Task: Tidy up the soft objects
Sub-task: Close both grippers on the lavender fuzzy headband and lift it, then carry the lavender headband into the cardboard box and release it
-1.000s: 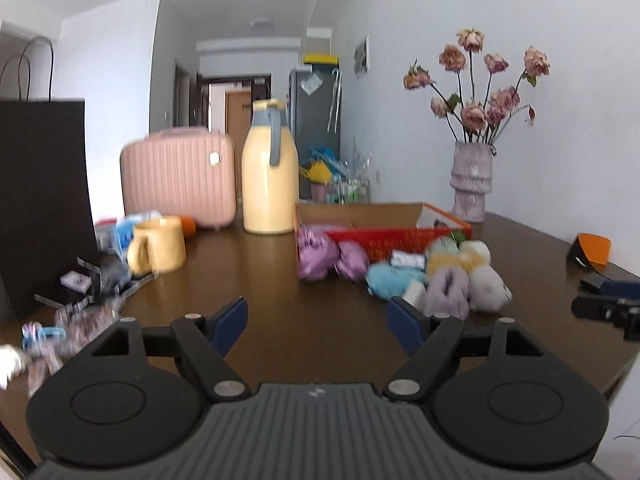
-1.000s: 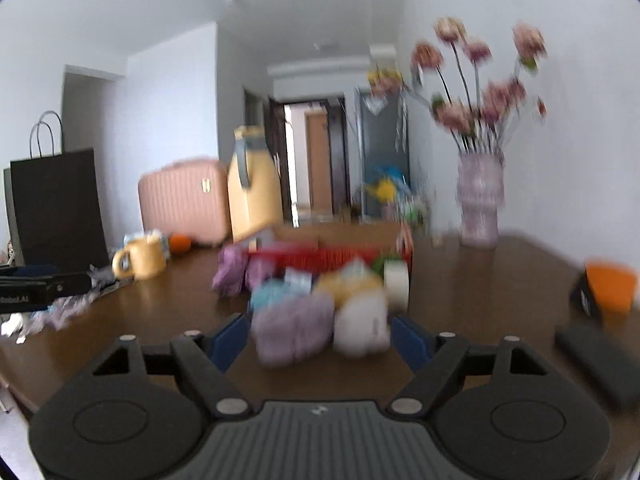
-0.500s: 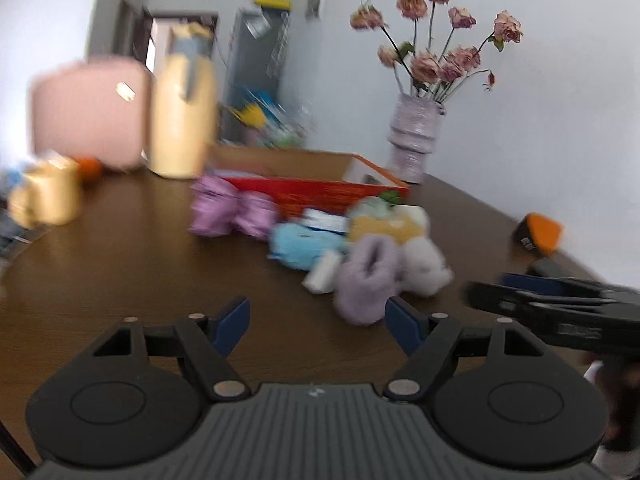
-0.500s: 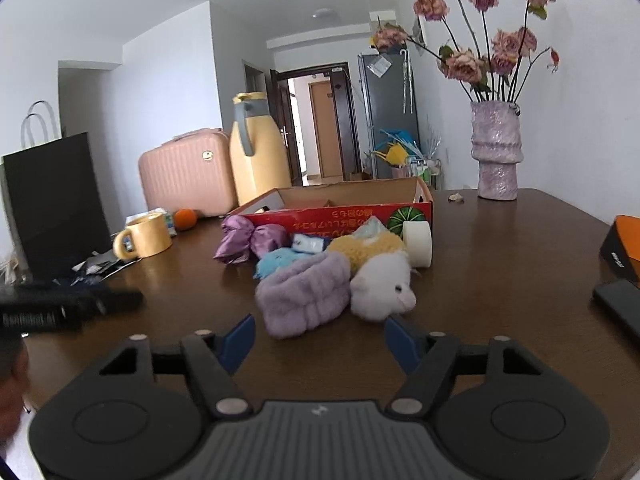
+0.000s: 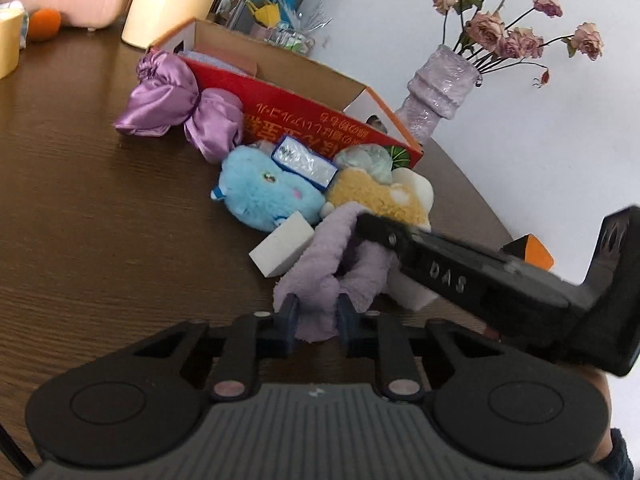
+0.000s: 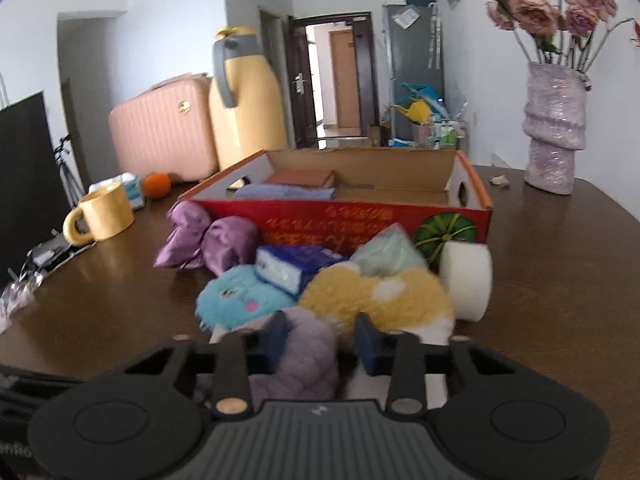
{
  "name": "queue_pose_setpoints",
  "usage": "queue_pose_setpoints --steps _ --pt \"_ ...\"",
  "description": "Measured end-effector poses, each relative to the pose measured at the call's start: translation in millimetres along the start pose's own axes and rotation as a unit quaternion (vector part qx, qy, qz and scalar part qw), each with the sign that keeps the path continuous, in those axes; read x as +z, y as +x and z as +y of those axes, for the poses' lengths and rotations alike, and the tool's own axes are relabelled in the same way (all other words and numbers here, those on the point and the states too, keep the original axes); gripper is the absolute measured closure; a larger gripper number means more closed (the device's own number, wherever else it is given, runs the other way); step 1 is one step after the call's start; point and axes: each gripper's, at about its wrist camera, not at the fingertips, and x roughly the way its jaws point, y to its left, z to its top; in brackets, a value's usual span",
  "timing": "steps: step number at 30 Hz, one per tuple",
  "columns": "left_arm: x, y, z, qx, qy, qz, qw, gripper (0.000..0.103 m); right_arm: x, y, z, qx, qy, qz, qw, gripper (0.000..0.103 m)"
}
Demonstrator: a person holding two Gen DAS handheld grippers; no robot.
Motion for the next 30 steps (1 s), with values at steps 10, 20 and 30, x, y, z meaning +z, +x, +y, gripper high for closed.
queue_pose_setpoints --steps 10,20,30 --pt "-55 -74 -2 0.047 0.159 -0.056 0.9846 0.091 -59 -83 33 0.027 0.025 -0.047 0.998 0.092" --pt "-76 -119 15 0.007 0.114 -0.07 0.991 0.054 -99 -140 55 0.055 0.047 -0.049 0.996 0.073" --pt "-65 -82 25 0.038 0.009 -0.036 0.9986 0.054 -93 -94 51 0.04 0.082 -0.025 0.996 0.069"
